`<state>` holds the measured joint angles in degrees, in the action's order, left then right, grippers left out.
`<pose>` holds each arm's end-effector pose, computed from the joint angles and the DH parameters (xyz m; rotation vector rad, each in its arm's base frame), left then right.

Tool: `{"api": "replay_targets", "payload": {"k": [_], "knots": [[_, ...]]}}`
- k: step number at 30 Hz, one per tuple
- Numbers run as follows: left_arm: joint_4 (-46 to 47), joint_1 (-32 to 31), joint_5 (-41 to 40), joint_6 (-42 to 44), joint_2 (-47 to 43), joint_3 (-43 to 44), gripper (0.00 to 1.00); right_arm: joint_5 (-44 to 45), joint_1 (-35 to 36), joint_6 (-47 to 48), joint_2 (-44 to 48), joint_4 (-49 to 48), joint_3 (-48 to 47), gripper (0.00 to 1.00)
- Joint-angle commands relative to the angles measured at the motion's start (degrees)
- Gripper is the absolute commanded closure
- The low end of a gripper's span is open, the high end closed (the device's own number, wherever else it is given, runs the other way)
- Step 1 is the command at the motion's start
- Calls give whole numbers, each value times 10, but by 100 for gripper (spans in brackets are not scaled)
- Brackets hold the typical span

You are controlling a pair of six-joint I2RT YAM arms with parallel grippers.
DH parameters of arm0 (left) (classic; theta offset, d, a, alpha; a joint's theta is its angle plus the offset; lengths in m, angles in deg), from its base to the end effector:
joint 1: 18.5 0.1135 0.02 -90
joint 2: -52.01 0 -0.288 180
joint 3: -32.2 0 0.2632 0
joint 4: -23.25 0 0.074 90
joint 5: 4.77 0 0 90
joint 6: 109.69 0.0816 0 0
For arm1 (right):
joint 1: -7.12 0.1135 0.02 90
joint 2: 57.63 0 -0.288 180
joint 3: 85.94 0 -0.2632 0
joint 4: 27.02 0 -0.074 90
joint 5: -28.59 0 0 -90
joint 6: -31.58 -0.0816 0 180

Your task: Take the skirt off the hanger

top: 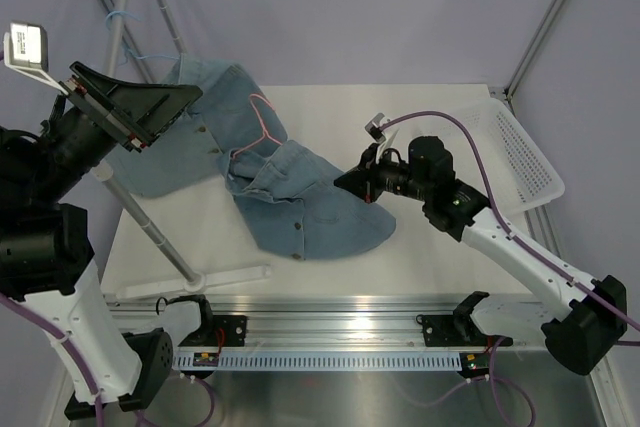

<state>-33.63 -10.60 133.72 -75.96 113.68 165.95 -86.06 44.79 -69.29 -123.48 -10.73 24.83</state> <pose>0.0955 -0.0484 0.6510 -0.0419 1.5153 -1.2365 0.2241 0.2160 0.3587 -0.7456 1.7334 0.9790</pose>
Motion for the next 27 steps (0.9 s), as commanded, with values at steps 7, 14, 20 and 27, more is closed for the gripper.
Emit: {"api": "replay_targets", "payload": {"k": [7,14,20,27], "knots": [[107,-30,33,-65,76,70,36,14,-14,-19,48,-40,-2,100],[22,-259,-151,39,149,121,37,20,-15,-23,55,-35,-1,100],[-9,-397,-275,114,165,109,37,43,-21,-17,100,21,9,100],[-56,-567,-540,237,167,19,40,49,-27,-23,178,136,20,100]]}}
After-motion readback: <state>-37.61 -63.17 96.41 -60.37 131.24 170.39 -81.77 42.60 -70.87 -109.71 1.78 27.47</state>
